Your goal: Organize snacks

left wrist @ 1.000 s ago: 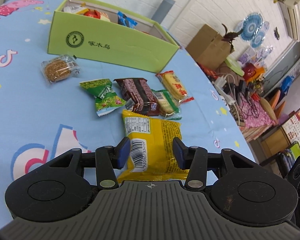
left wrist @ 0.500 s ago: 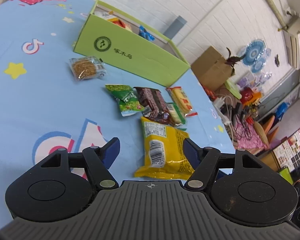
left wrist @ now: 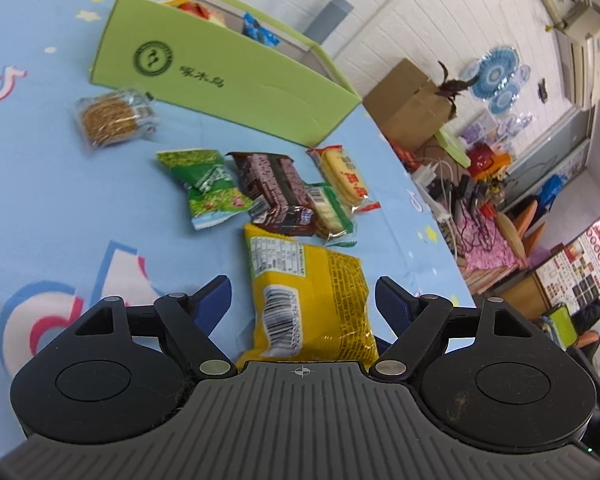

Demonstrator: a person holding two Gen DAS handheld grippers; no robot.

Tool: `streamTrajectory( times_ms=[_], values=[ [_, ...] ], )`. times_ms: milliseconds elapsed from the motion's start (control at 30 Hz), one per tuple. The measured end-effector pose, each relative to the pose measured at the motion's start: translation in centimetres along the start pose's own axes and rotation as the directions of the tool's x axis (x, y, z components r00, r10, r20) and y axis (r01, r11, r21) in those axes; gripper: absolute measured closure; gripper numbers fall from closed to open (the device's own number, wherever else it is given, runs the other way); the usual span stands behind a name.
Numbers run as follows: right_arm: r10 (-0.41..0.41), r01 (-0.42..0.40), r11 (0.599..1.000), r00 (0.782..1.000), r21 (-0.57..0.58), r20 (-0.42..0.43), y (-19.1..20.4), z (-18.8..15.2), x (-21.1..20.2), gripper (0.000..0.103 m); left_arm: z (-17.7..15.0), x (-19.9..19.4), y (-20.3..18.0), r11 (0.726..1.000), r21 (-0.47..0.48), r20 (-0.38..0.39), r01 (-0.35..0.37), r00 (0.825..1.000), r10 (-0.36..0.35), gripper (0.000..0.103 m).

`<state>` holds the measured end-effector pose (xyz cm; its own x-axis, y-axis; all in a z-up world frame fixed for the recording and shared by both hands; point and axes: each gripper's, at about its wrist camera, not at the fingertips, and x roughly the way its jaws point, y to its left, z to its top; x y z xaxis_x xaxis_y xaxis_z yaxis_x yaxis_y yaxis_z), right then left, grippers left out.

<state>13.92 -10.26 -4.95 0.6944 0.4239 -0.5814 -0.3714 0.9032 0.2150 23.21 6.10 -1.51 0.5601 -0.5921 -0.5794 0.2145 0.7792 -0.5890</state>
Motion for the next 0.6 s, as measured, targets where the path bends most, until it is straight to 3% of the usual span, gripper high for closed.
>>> streamTrajectory(
  times_ms=[133, 200, 233, 267, 400, 600],
  values=[
    [0.03, -0.03, 0.999, 0.999, -0.012, 0.025, -0.1, 0.8, -0.1, 0.009, 0.6, 0.9, -0.4, 0.998, 0.062, -0.036, 0.024, 0.999, -0.021, 0.031],
    [0.038, -0.038, 0.999, 0.999, 0.001, 0.018, -0.2, 0.9, 0.6, 0.01, 0.5, 1.8, -0.2, 0.997, 0.065, -0.072, 0.039, 0.997, -0.034, 0.039],
    [0.042, -0.042, 0.999, 0.999, -0.001, 0.013, -0.2, 0.8, 0.9, 0.013, 0.4, 2.2, 0.0, 0.997, 0.063, -0.094, 0.047, 0.995, -0.041, 0.05],
    [0.05, -0.05, 0.999, 0.999, -0.011, 0.011, -0.1, 0.7, 1.1, 0.032, 0.2, 2.6, 0.1, 0.996, 0.061, -0.109, 0.061, 0.993, -0.054, 0.053],
    [0.066, -0.066, 0.997, 0.998, -0.048, 0.007, 0.5, 0.9, 0.7, 0.034, 0.0, 1.5, -0.3, 0.995, 0.056, -0.087, 0.084, 0.993, -0.079, 0.061],
    [0.106, -0.097, 0.99, 0.99, -0.099, 0.093, 1.1, 4.3, -1.3, 0.027, 3.8, -0.8, -2.6, 0.988, 0.1, 0.003, 0.122, 0.992, -0.122, 0.059]
  ],
)
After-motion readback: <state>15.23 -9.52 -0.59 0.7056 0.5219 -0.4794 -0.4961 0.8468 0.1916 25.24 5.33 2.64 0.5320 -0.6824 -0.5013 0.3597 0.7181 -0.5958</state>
